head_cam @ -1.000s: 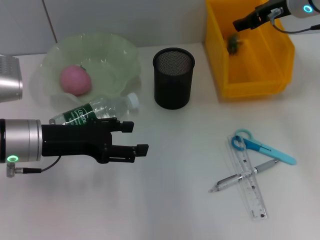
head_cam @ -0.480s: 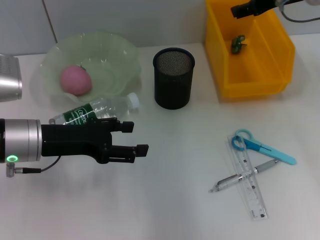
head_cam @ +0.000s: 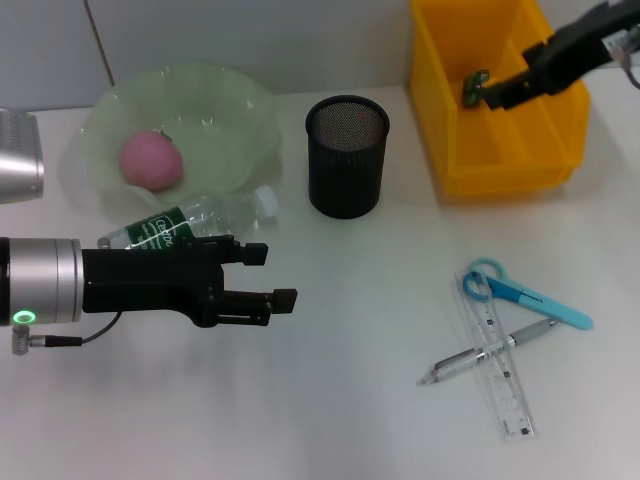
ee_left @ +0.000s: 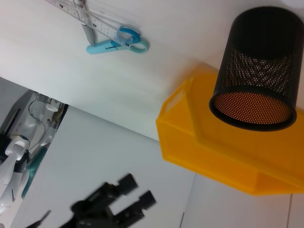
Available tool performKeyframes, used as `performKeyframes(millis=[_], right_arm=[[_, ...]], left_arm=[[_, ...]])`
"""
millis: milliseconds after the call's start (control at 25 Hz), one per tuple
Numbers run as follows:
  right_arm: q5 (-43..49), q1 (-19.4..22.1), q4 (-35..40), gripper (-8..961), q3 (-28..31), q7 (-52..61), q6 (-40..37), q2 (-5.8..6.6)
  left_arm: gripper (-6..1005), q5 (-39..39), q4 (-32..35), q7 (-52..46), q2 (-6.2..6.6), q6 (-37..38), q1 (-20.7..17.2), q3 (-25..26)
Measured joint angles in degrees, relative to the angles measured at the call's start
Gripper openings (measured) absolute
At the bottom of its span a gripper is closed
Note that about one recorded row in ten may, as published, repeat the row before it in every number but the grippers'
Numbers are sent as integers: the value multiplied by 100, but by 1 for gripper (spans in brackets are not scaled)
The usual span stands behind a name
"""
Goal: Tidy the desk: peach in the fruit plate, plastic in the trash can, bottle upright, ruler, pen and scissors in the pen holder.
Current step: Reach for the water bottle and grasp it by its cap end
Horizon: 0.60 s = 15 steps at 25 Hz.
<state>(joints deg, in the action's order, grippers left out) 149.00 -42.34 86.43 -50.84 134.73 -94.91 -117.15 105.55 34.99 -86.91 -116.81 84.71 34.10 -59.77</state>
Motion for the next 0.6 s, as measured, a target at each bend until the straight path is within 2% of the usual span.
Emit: performKeyframes(millis=[160, 360, 600], right_arm=[[11, -15, 101, 744, 124, -27, -490, 27], [-3, -18, 32, 743, 163, -82, -740, 59], [-250, 68, -194, 743, 134, -412, -989, -7]], left_arm=[[830, 0, 3, -7, 4, 5, 0, 0], [830, 0, 9, -10, 9, 9, -16, 0], [830, -17, 59, -27, 18, 11, -26, 0]])
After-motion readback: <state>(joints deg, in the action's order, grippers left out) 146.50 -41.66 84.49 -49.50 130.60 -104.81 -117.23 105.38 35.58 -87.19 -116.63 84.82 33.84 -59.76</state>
